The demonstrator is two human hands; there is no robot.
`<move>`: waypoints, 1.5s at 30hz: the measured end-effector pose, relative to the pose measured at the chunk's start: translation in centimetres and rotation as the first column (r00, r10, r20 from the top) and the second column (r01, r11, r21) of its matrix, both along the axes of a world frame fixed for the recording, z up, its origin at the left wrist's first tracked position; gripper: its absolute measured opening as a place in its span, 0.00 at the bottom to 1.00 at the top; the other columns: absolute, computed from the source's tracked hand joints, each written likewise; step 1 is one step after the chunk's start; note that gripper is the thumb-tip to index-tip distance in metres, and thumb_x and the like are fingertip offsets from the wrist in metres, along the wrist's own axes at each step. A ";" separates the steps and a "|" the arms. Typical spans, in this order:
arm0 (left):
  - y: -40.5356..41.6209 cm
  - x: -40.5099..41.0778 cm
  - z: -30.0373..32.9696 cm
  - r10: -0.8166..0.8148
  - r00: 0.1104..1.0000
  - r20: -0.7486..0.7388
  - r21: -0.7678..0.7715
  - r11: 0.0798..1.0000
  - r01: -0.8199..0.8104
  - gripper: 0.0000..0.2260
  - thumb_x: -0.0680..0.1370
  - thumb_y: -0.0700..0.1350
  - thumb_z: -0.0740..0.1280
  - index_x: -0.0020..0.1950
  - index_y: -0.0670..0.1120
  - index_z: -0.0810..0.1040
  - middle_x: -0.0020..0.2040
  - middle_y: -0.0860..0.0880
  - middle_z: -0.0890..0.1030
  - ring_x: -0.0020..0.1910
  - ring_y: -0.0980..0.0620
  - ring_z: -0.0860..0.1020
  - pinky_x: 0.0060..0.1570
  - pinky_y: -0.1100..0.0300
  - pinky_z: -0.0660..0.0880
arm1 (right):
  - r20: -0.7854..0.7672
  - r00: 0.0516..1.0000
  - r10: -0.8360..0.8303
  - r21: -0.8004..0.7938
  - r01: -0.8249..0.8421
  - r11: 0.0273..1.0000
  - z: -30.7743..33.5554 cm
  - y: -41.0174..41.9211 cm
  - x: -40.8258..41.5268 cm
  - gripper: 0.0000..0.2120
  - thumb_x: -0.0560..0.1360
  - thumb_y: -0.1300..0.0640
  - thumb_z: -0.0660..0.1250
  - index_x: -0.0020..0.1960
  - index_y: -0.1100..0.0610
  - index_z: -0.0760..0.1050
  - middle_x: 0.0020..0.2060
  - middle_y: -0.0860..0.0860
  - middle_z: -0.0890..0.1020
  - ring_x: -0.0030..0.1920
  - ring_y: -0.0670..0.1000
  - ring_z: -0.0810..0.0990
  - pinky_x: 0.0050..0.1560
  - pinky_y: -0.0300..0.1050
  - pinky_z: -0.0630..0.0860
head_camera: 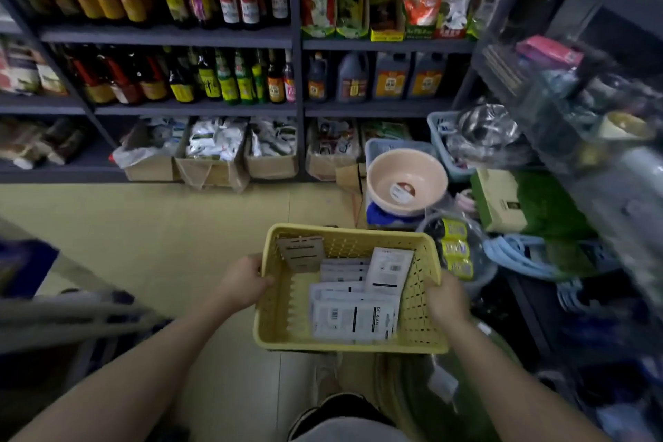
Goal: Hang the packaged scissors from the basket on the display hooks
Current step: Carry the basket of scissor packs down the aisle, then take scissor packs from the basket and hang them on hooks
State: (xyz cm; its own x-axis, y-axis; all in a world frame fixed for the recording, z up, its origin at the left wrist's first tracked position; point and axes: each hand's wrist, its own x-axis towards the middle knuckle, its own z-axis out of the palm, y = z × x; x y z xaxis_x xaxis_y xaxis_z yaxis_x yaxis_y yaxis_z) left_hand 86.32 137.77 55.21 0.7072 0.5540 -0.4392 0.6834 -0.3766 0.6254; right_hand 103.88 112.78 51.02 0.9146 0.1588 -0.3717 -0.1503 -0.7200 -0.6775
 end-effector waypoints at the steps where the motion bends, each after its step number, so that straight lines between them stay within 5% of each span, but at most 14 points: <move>1: 1.8 2.5 0.3 -0.002 1.000 -0.001 -0.002 1.000 0.002 0.12 0.72 0.38 0.64 0.54 0.42 0.78 0.49 0.42 0.83 0.46 0.45 0.81 0.46 0.55 0.78 | 0.008 1.000 -0.013 -0.011 0.013 1.000 0.0 1.8 2.4 0.06 0.79 0.60 0.58 0.47 0.57 0.73 0.38 0.53 0.78 0.41 0.57 0.78 0.43 0.50 0.76; 5: 9.2 12.5 1.7 -0.001 1.000 0.009 -0.014 1.000 0.001 0.11 0.71 0.40 0.64 0.53 0.45 0.79 0.48 0.44 0.83 0.46 0.45 0.82 0.48 0.51 0.79 | 0.011 1.000 0.004 -0.051 -0.003 0.999 1.2 8.0 12.0 0.08 0.78 0.60 0.58 0.46 0.58 0.76 0.40 0.56 0.80 0.40 0.57 0.77 0.36 0.44 0.70; 10: 17.8 24.3 1.3 -0.084 0.996 0.040 0.005 0.996 0.084 0.08 0.72 0.39 0.66 0.50 0.45 0.78 0.49 0.41 0.83 0.47 0.42 0.80 0.49 0.50 0.78 | -0.018 0.999 -0.037 -0.091 0.035 0.995 1.3 15.1 21.6 0.06 0.75 0.61 0.60 0.44 0.59 0.75 0.38 0.56 0.80 0.42 0.59 0.80 0.40 0.47 0.75; 16: 25.8 40.8 -1.3 -0.421 0.903 -0.080 0.055 0.903 0.426 0.09 0.74 0.43 0.64 0.53 0.45 0.78 0.49 0.45 0.81 0.44 0.48 0.78 0.45 0.57 0.75 | -0.067 0.961 -0.269 -0.070 0.264 0.962 -1.6 20.3 29.3 0.10 0.78 0.61 0.60 0.59 0.56 0.69 0.57 0.62 0.77 0.50 0.55 0.73 0.51 0.46 0.69; 19: 27.5 49.0 -2.0 -0.598 0.789 -0.139 0.008 0.796 0.605 0.06 0.76 0.44 0.62 0.50 0.49 0.76 0.49 0.44 0.81 0.45 0.48 0.77 0.43 0.59 0.71 | -0.084 0.892 -0.444 -0.108 0.435 0.894 -3.9 21.1 31.9 0.06 0.79 0.58 0.59 0.54 0.57 0.70 0.54 0.63 0.79 0.49 0.57 0.77 0.46 0.48 0.70; 23: 27.2 58.8 -4.0 -0.737 0.664 -0.122 -0.144 0.676 0.723 0.08 0.70 0.44 0.65 0.47 0.49 0.80 0.49 0.42 0.83 0.49 0.42 0.81 0.51 0.48 0.78 | -0.119 0.752 -0.649 -0.202 0.622 0.757 -4.9 21.2 34.2 0.05 0.76 0.58 0.61 0.43 0.58 0.72 0.36 0.57 0.78 0.34 0.56 0.75 0.37 0.48 0.73; 25: 25.1 62.5 -5.4 -0.781 0.616 -0.099 -0.196 0.623 0.758 0.09 0.71 0.40 0.65 0.51 0.44 0.78 0.49 0.39 0.81 0.48 0.40 0.80 0.52 0.45 0.77 | -0.161 0.644 -0.748 -0.242 0.709 0.663 -5.9 20.5 34.7 0.07 0.76 0.62 0.60 0.40 0.60 0.72 0.37 0.59 0.78 0.35 0.56 0.74 0.39 0.51 0.74; 27: 22.3 65.6 -6.3 -0.840 0.540 -0.048 -0.169 0.540 0.825 0.05 0.77 0.36 0.60 0.45 0.43 0.74 0.41 0.42 0.76 0.39 0.47 0.77 0.42 0.56 0.77 | -0.219 0.523 -0.823 -0.254 0.784 0.566 -7.7 19.8 34.9 0.08 0.77 0.63 0.58 0.49 0.64 0.74 0.46 0.63 0.81 0.42 0.59 0.78 0.43 0.50 0.74; 29: 19.8 68.4 -8.4 -0.825 0.563 -0.052 0.000 0.564 0.826 0.12 0.79 0.37 0.56 0.37 0.47 0.68 0.34 0.47 0.67 0.27 0.56 0.72 0.29 0.67 0.71 | -0.253 0.443 -0.860 -0.264 0.824 0.502 -9.7 19.1 35.5 0.11 0.77 0.63 0.58 0.56 0.66 0.74 0.51 0.64 0.81 0.50 0.62 0.80 0.45 0.49 0.74; 32: 17.3 71.2 -11.1 -0.836 0.541 -0.096 0.106 0.532 0.840 0.12 0.75 0.37 0.63 0.40 0.54 0.69 0.35 0.54 0.70 0.29 0.59 0.70 0.32 0.69 0.67 | -0.286 0.403 -0.869 -0.258 0.841 0.475 -11.3 18.3 36.9 0.12 0.77 0.62 0.59 0.58 0.64 0.74 0.51 0.64 0.81 0.50 0.62 0.81 0.48 0.52 0.78; 36: 15.2 74.2 -13.0 -0.869 0.493 -0.049 0.113 0.485 0.867 0.10 0.78 0.33 0.56 0.58 0.34 0.72 0.39 0.42 0.76 0.34 0.51 0.66 0.38 0.58 0.65 | -0.249 0.398 -0.883 -0.224 0.863 0.452 -12.9 17.0 39.0 0.14 0.76 0.63 0.59 0.60 0.63 0.74 0.52 0.63 0.81 0.52 0.63 0.80 0.50 0.53 0.77; 39: 14.7 75.9 -14.2 -0.884 0.466 -0.030 0.192 0.452 0.871 0.10 0.77 0.36 0.58 0.57 0.34 0.70 0.28 0.50 0.64 0.26 0.53 0.62 0.28 0.56 0.58 | -0.195 0.350 -0.916 -0.212 0.897 0.387 -13.7 16.5 40.1 0.13 0.74 0.62 0.60 0.56 0.61 0.77 0.49 0.61 0.83 0.50 0.62 0.81 0.51 0.57 0.79; 45: 14.5 75.6 -14.8 -0.921 0.387 0.044 0.220 0.387 0.896 0.09 0.77 0.38 0.60 0.57 0.40 0.71 0.36 0.46 0.72 0.32 0.50 0.69 0.30 0.58 0.59 | -0.101 0.273 -0.957 -0.212 0.934 0.289 -13.6 17.1 38.6 0.11 0.75 0.67 0.58 0.55 0.63 0.75 0.43 0.57 0.80 0.44 0.57 0.78 0.45 0.49 0.75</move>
